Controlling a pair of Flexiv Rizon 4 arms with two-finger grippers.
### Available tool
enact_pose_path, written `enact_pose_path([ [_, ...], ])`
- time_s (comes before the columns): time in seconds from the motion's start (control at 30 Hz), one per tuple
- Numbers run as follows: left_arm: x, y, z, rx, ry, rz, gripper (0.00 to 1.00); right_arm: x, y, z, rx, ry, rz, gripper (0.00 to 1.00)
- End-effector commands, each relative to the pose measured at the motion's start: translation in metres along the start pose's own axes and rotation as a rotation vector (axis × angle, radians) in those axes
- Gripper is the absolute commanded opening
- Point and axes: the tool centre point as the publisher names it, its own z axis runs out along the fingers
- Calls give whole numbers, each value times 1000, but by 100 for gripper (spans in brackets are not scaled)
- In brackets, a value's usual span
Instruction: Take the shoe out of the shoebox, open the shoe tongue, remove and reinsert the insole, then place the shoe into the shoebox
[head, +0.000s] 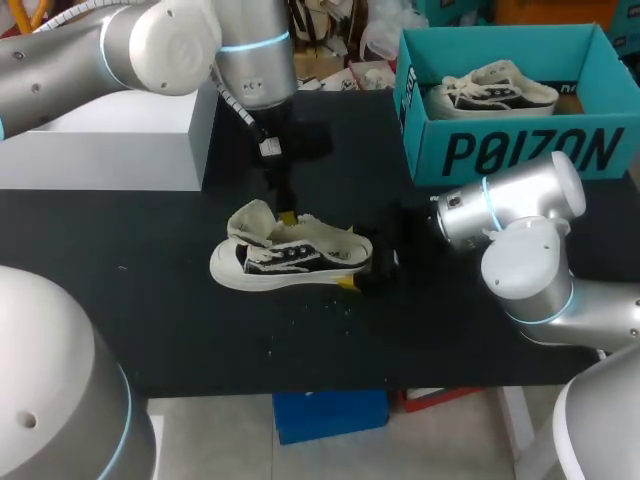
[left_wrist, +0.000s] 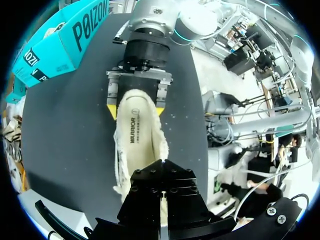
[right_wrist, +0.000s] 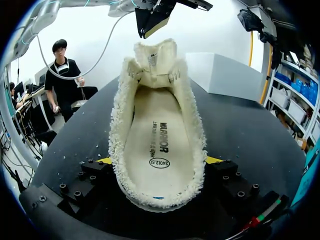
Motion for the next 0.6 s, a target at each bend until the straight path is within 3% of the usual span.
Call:
enact_pose_path([
  [0.03,-2,-2,0,-4,2,0,0,0,-3,1,2,0,1,0],
  [0.4,-8,-2,-9,-9,-22,20,0,0,-3,1,2,0,1,0],
  [0.6,-20,0,1,-16,-17,23,0,0,-3,1,2,0,1,0],
])
